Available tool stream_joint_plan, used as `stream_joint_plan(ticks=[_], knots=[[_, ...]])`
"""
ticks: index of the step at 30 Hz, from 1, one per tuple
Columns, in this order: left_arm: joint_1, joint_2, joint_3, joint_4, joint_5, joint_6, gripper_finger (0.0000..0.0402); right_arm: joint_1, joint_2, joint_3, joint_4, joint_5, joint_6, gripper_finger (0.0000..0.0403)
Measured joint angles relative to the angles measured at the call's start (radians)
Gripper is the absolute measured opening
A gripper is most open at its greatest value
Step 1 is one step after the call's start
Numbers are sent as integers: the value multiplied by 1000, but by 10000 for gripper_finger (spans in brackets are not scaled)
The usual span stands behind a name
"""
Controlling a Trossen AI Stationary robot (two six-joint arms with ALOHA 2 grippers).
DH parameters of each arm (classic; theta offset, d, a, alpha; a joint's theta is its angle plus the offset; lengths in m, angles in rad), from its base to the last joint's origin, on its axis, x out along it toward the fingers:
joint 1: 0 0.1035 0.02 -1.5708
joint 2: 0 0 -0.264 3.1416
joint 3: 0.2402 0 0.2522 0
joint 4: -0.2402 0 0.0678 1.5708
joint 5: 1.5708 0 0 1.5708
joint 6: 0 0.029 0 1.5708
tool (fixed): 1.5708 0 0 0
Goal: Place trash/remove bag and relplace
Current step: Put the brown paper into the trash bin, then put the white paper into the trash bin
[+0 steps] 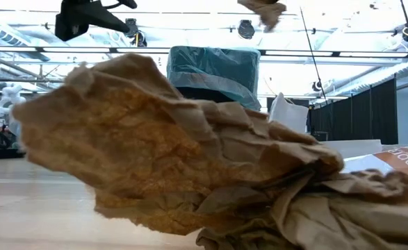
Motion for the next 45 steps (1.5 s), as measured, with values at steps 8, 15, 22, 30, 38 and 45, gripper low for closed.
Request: stream_joint_plan(ticks=[8, 15, 22, 30, 38, 45], knots=[[51, 0, 0, -1, -2, 0, 177, -261, 72, 0, 448, -154, -471, 3], [67, 0, 0, 0, -10, 0, 177, -416, 179, 1, 510, -451, -524, 38], [66, 0, 0, 0, -27, 0, 177, -477, 222, 1, 494, -572, -539, 104], [66, 0, 0, 0, -76, 0, 177, -483, 197, 1, 413, -582, -547, 151], [67, 19, 0, -11, -65, 2, 177, -474, 75, 1, 319, -578, -482, 150], [79, 61, 0, -8, 76, 50, 177, -373, -62, 1, 124, -434, -299, 142]])
